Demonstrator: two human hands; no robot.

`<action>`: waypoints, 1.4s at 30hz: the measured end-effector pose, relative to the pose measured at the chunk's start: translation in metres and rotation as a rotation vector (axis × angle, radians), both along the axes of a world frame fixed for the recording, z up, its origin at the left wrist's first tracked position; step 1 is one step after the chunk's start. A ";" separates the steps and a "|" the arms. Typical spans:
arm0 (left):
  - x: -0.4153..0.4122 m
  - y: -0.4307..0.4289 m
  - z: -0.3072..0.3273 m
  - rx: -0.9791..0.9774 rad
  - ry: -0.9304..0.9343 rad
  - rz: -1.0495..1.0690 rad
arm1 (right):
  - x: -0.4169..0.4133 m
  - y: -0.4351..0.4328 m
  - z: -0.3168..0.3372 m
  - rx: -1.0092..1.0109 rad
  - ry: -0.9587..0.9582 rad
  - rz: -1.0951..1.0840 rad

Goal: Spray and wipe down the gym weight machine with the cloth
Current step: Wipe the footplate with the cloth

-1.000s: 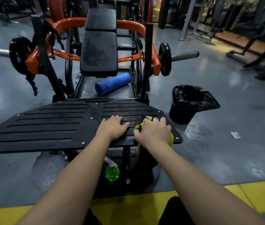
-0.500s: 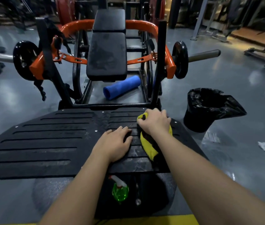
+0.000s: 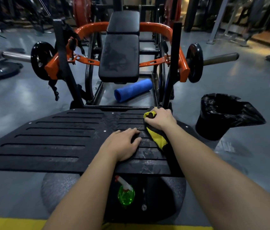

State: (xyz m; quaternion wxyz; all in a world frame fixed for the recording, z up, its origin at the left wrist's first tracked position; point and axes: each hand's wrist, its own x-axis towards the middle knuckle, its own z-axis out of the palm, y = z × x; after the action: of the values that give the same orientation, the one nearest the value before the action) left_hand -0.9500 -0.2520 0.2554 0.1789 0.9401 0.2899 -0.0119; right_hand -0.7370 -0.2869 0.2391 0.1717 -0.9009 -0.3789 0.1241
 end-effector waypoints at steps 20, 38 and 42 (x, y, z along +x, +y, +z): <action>0.004 0.012 -0.015 0.013 0.087 0.026 | -0.123 -0.128 0.040 -0.166 0.014 0.157; 0.006 0.011 -0.015 0.032 0.119 0.007 | -0.016 0.007 -0.014 -0.024 -0.179 -0.009; 0.005 0.012 -0.017 0.026 0.111 0.007 | 0.016 0.042 -0.022 -0.052 -0.140 -0.029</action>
State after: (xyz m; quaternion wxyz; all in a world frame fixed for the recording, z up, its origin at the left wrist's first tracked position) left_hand -0.9445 -0.2397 0.2386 0.1505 0.9392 0.3028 -0.0597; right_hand -0.7209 -0.2447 0.2169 0.1233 -0.9169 -0.3734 0.0680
